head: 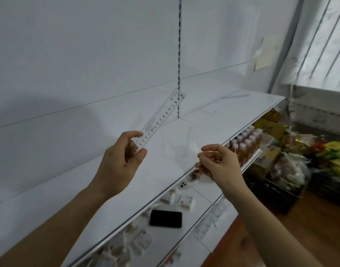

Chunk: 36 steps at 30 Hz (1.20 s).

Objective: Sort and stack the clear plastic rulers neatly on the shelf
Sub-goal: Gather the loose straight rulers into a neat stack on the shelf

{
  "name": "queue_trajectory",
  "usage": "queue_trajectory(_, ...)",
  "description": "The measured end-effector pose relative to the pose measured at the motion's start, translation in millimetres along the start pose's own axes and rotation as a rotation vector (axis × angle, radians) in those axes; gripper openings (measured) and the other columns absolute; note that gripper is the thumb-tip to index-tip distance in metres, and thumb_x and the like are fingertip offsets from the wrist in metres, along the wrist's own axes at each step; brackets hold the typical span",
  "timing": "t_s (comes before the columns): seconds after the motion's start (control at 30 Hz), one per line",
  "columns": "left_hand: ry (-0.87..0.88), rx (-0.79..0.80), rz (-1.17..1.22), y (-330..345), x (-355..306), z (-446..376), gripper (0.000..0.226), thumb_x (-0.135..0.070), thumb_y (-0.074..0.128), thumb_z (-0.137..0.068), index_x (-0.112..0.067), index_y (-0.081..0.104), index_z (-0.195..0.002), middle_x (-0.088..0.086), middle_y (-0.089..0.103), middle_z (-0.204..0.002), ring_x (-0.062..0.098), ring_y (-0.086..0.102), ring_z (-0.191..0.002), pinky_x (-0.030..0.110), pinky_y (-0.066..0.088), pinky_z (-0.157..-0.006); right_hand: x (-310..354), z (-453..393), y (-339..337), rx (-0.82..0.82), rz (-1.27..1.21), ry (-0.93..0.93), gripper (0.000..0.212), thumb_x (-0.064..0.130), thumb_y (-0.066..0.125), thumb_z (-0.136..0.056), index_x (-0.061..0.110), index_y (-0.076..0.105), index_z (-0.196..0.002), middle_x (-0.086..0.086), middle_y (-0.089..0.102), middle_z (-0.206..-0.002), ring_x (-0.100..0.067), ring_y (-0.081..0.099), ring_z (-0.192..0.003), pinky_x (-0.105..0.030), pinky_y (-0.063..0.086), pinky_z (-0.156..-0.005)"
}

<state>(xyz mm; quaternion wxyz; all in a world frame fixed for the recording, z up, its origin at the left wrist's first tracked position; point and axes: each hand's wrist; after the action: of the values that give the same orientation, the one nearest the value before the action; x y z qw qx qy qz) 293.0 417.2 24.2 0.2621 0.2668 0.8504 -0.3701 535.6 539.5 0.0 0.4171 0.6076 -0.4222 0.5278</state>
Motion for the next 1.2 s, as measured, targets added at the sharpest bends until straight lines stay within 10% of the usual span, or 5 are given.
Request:
queue_trajectory(0.33, 0.09, 0.088, -0.076, 102, 42, -131, 0.031, -0.02, 0.067, -0.094, -0.031, 0.055, -0.12, -0.004, 0.054, -0.08, 0.017, 0.051, -0.062, 0.014, 0.041, -0.06, -17, -134, -88, -0.101, 0.169, 0.054, 0.015, 0.01, 0.075, -0.09, 0.009, 0.068, -0.104, -0.01, 0.077, -0.077, -0.025, 0.076, -0.071, -0.024, 0.055, -0.052)
queue_trajectory(0.5, 0.033, 0.043, -0.057, 147, 73, -186, 0.033, -0.015, 0.067, -0.092, -0.031, 0.056, -0.119, 0.0, 0.055, -0.078, 0.021, 0.052, -0.062, 0.017, 0.042, -0.061, -20, -232, -123, -0.123, 0.418, 0.052, 0.007, 0.016, 0.077, -0.089, 0.012, 0.073, -0.086, -0.005, 0.075, -0.069, -0.026, 0.073, -0.064, -0.046, 0.063, -0.064)
queue_trajectory(0.63, 0.026, 0.046, -0.054, 192, 85, -221, 0.031, -0.015, 0.066, -0.093, -0.024, 0.057, -0.121, -0.002, 0.052, -0.072, 0.013, 0.05, -0.059, 0.013, 0.04, -0.061, -19, -300, -136, -0.162, 0.497, 0.01, 0.012, 0.022, 0.078, -0.088, 0.013, 0.071, -0.084, 0.0, 0.075, -0.068, -0.015, 0.07, -0.057, -0.029, 0.058, -0.053)
queue_trajectory(1.1, -0.074, 0.014, -0.203, 283, 100, -285, 0.029, -0.025, 0.065, -0.095, -0.029, 0.056, -0.122, -0.005, 0.052, -0.075, 0.015, 0.051, -0.068, 0.014, 0.041, -0.062, -72, -462, -132, 0.169, 0.834, -0.064, 0.026, 0.044, 0.076, -0.079, 0.023, 0.061, -0.074, 0.005, 0.067, -0.064, -0.014, 0.064, -0.072, -0.031, 0.051, -0.062)
queue_trajectory(1.2, -0.107, 0.025, -0.236, 325, 101, -306, 0.03, -0.026, 0.065, -0.095, -0.028, 0.057, -0.124, -0.006, 0.054, -0.079, 0.015, 0.053, -0.073, 0.02, 0.045, -0.064, -60, -482, -162, 0.14, 0.585, -0.098, 0.024, 0.036, 0.053, -0.099, 0.022, 0.067, -0.085, -0.001, 0.07, -0.066, -0.021, 0.059, -0.06, -0.031, 0.044, -0.058)
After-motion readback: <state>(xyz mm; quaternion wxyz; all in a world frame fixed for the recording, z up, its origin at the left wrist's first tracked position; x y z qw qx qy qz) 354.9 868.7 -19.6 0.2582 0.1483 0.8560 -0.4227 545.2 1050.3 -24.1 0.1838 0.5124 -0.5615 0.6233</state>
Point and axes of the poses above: each hand's wrist, its own z-axis away from the middle knuckle, its own y-axis out of the palm, x = y × z
